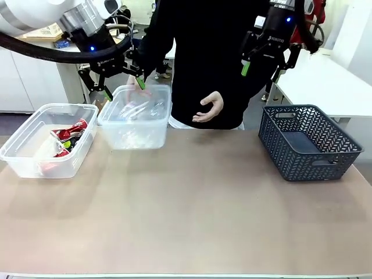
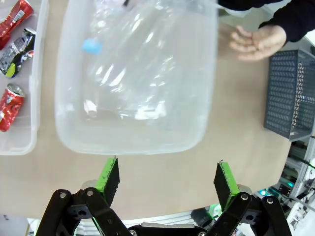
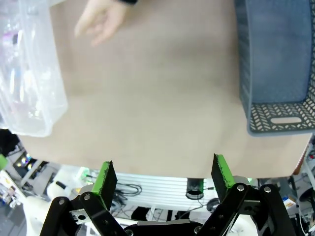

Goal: Sort the waste into each basket.
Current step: Release the Organizing box you were holding.

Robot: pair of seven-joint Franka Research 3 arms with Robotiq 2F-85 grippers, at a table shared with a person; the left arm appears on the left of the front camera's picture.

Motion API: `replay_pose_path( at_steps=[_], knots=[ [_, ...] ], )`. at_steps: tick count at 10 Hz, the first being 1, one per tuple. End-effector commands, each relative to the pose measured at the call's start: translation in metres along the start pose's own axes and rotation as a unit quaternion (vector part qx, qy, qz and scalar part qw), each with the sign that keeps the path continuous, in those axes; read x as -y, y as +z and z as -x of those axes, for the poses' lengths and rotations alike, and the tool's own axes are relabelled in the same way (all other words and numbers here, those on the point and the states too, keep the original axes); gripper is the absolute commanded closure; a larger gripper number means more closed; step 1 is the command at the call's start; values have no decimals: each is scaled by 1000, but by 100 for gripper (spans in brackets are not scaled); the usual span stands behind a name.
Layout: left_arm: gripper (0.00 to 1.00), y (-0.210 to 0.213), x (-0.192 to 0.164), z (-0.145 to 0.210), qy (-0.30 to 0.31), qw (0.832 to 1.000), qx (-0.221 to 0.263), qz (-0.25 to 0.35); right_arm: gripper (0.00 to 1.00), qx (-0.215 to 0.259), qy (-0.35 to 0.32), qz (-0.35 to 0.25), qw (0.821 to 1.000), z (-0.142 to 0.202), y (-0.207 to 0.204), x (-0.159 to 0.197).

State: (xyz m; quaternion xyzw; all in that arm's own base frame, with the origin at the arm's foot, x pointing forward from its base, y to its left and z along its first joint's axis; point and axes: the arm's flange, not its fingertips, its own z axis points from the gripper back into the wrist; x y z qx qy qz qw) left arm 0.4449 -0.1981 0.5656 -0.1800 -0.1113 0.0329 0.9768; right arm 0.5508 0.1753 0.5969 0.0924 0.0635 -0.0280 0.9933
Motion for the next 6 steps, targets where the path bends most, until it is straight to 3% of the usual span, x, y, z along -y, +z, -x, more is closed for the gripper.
replay_pose_path(
  at_steps=[1, 3, 6],
  knots=[
    [1, 0, 0, 0, 0, 1000, 0, 0, 1, 0, 0, 0, 1000, 0, 0, 0],
    [0, 29, -3, 48, -2, 1000, 6, 22, 0, 41, 32, 4, 999, 52, 2, 11],
    [0, 77, -32, 146, 12, 999, 42, 32, 0, 66, 114, -13, 991, 182, 10, 53]
  ],
)
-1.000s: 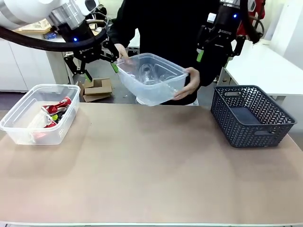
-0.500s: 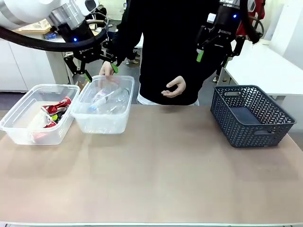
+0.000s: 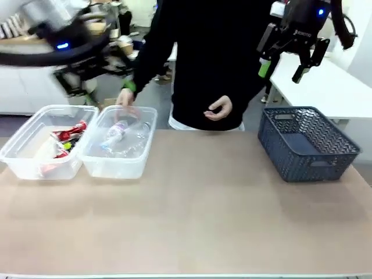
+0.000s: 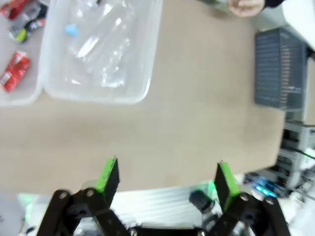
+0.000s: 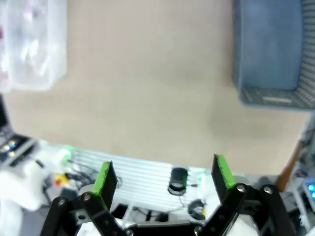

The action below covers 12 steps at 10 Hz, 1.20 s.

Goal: Sort the waste into each basket.
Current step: Release the Organizing box you were holding.

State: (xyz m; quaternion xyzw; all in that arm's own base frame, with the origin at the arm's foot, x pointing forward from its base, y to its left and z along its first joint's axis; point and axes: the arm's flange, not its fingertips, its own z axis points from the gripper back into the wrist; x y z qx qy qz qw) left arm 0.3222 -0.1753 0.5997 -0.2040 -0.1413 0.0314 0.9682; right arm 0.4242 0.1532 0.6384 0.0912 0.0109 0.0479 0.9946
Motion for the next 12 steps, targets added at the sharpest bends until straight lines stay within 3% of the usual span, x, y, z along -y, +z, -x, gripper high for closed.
replay_pose_path(
  at_steps=[1, 2, 4, 5, 6, 11, 12],
  knots=[
    [0, 13, -24, 61, 7, 999, -1, 32, 0, 14, 45, -40, 998, 92, -22, 34],
    [0, 2, -26, 74, 5, 1000, -10, 21, 0, 5, 21, -38, 999, 101, -38, 42],
    [0, -26, -26, 84, -16, 997, -68, 39, 0, -59, 41, -41, 997, 103, -70, 44],
    [0, -44, -27, 87, -18, 995, -96, 7, 0, -64, 38, -37, 997, 100, -84, 44],
    [0, -10, -27, 91, -7, 999, -40, 27, 0, -34, 24, -27, 999, 118, -58, 42],
    [0, -10, -27, 91, -7, 999, -40, 27, 0, -34, 26, -26, 999, 118, -59, 43],
    [0, -7, -26, 90, -3, 999, -36, 22, 0, -38, 36, -69, 996, 123, -57, 47]
  ],
)
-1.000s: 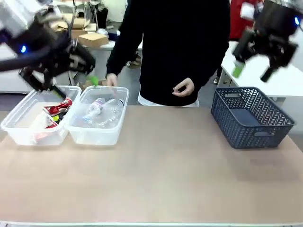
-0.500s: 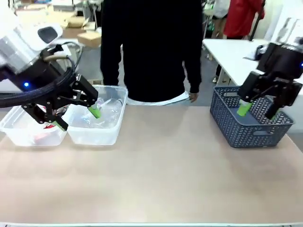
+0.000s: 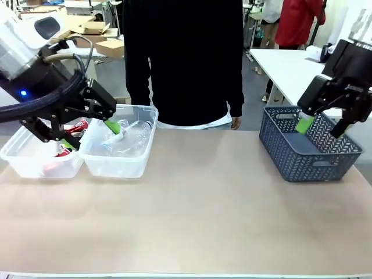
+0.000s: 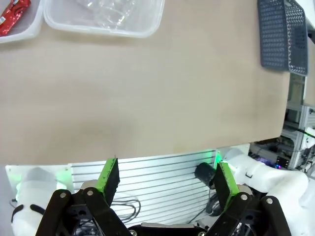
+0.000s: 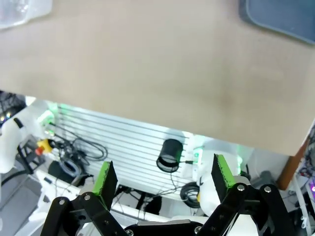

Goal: Sort the waste into each basket.
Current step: Release the Organizing box you were holding.

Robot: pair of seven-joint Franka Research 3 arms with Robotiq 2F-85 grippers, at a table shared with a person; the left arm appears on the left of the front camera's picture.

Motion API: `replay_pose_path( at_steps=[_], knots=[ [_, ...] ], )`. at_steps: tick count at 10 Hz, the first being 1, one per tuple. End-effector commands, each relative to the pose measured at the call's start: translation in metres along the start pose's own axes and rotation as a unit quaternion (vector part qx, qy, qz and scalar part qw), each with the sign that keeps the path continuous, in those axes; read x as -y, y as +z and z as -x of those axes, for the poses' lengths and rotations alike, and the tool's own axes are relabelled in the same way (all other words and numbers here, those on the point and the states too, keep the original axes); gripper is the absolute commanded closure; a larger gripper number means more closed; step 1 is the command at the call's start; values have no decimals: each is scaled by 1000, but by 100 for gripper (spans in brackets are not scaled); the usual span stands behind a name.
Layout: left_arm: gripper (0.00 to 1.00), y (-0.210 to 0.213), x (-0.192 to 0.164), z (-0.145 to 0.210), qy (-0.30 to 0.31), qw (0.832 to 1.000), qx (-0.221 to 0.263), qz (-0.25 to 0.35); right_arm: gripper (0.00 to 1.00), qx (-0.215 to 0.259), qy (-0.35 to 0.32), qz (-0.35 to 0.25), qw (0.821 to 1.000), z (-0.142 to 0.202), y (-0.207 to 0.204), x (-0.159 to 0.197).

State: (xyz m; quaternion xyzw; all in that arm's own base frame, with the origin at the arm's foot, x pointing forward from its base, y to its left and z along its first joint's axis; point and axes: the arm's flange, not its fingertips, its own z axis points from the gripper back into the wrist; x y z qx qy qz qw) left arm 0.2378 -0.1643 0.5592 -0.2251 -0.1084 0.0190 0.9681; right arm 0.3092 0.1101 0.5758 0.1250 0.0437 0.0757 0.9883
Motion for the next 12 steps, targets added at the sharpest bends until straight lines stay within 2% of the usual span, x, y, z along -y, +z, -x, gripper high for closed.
replay_pose_path(
  at_steps=[1, 2, 3, 4, 5, 6, 7, 12],
  knots=[
    [0, 18, -18, 9, 17, 992, -13, 126, 0, -42, 65, -238, 968, 27, 19, 33],
    [0, 34, -39, 15, 33, 975, -14, 220, 0, -64, 58, -391, 916, 40, 32, 68],
    [0, 43, -62, 20, 41, 953, -23, 298, 0, -47, 20, -497, 866, 46, 36, 98],
    [0, 46, -86, 24, 51, 927, -20, 370, 0, -4, -26, -578, 816, 51, 34, 123],
    [0, 44, -107, 28, 73, 913, 5, 401, 0, 12, -83, -593, 801, 48, 31, 131],
    [0, 35, -121, 26, 109, 904, 12, 413, 0, 17, -141, -498, 856, 29, 18, 110],
    [0, 104, -61, -17, 61, 936, 7, 347, 0, -16, 26, -389, 921, 63, 43, 128],
    [0, 104, -61, -17, 61, 936, 7, 347, 0, -16, 26, -389, 921, 63, 43, 128]
  ],
)
